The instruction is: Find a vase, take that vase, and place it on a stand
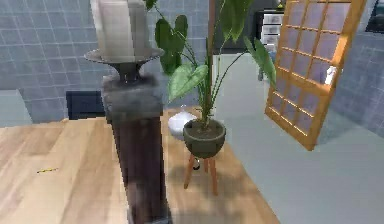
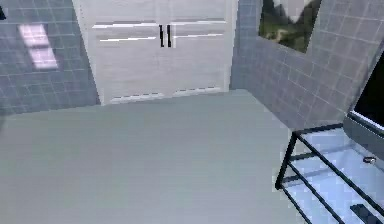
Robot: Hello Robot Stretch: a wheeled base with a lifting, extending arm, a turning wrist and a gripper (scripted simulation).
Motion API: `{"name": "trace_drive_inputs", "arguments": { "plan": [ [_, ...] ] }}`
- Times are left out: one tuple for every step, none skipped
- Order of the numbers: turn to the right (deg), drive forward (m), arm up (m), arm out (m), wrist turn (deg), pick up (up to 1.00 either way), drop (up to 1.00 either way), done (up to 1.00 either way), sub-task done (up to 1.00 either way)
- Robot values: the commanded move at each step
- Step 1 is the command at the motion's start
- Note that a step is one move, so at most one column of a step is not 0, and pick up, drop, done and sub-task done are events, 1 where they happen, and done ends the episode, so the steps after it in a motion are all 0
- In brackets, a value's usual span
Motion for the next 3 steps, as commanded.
{"name": "trace_drive_inputs", "arguments": {
  "plan": [
    [45.0, 0.0, 0.0, 0.0, 0.0, 0.0, 0.0, 0.0, 0.0],
    [9.0, 0.0, 0.0, 0.0, 0.0, 0.0, 0.0, 0.0, 0.0],
    [0.0, 0.5, 0.0, 0.0, 0.0, 0.0, 0.0, 0.0, 0.0]
  ]
}}
